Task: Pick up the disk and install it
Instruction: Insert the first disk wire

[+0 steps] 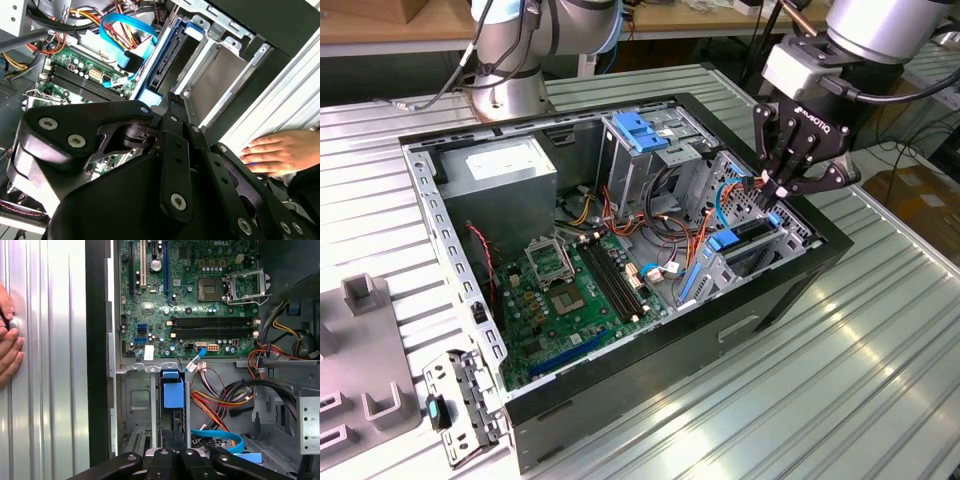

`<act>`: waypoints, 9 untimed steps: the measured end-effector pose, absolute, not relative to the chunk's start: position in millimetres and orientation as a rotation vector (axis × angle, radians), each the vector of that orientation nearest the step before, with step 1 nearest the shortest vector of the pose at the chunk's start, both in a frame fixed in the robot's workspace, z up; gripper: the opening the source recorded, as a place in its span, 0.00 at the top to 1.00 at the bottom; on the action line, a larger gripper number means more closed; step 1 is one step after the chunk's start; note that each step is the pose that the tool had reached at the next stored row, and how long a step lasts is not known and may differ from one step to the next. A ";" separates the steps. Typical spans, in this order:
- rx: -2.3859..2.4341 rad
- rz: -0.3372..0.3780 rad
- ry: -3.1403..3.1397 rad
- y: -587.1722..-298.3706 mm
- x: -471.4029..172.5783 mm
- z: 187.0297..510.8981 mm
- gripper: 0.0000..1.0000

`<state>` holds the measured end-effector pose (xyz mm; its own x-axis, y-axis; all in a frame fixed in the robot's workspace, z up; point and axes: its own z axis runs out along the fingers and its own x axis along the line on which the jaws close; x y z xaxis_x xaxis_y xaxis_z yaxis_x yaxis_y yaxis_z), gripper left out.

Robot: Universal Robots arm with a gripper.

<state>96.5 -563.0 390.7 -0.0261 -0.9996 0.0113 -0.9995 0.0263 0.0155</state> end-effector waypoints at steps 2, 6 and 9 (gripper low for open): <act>2.179 -0.005 -2.237 -563.0 98.2 390.6 0.89; 2.179 -0.005 -2.237 -563.0 101.1 390.7 0.89; 2.198 -0.005 -2.218 -563.1 101.9 390.6 0.89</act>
<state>101.9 -563.1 390.6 -0.0087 -0.9999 0.0112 -0.9998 0.0089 0.0155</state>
